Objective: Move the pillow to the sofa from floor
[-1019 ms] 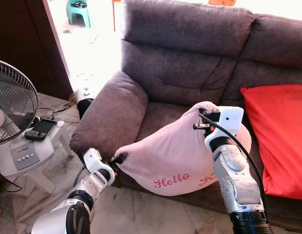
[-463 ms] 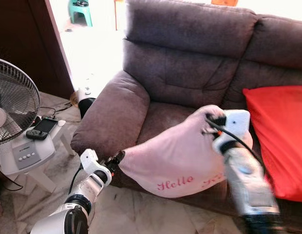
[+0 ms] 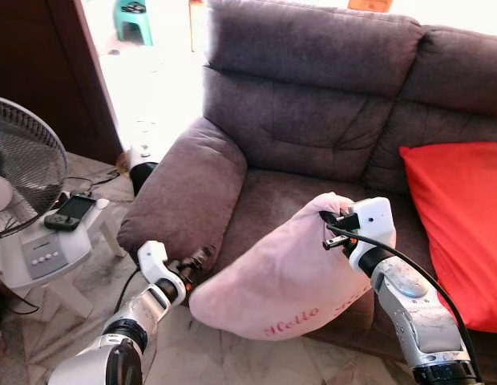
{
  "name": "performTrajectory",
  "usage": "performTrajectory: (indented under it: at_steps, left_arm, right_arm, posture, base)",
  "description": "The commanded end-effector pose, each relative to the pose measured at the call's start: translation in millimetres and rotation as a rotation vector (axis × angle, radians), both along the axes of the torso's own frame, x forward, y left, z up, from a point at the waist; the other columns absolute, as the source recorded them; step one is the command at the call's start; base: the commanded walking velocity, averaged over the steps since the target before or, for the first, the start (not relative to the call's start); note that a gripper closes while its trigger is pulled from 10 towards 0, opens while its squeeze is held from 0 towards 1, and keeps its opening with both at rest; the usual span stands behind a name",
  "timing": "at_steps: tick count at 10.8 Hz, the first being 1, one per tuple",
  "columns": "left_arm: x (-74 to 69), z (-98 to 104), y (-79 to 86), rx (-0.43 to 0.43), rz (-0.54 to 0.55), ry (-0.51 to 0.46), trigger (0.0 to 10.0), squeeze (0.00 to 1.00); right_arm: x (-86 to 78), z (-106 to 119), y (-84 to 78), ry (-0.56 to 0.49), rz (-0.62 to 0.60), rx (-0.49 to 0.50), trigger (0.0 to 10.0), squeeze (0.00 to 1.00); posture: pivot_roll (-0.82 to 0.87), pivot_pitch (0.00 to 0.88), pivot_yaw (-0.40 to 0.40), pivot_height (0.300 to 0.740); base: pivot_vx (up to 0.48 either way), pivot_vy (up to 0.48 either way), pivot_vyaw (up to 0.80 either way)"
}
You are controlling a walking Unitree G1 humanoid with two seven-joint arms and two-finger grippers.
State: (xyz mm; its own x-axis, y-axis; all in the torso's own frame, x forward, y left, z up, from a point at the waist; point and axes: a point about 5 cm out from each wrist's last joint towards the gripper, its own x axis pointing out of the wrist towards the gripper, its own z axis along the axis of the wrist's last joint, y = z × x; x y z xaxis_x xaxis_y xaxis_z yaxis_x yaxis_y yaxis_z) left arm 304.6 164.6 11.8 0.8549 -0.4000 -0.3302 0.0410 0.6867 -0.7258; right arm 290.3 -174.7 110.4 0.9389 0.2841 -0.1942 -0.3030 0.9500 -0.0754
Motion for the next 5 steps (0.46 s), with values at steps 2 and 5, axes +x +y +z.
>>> performTrajectory:
  at_steps: [2,5]
  left_arm:
    - [-14.6,-14.6,1.3,0.207,-0.177,0.044,10.0,0.0]
    - [-33.7,-29.3,12.5,0.388,-0.348,0.076,10.0,0.0]
  right_arm:
    - [4.3,7.8,-5.9,-0.026,-0.027,-0.013,10.0,0.0]
    - [7.7,12.6,-13.2,-0.032,-0.051,-0.023,10.0,0.0]
  posture:
    - [-0.03,0.0,-0.06,0.74]
    - [-0.03,0.003,-0.073,0.74]
  base:
    - [0.0,0.0,0.0]
    - [0.0,0.0,0.0]
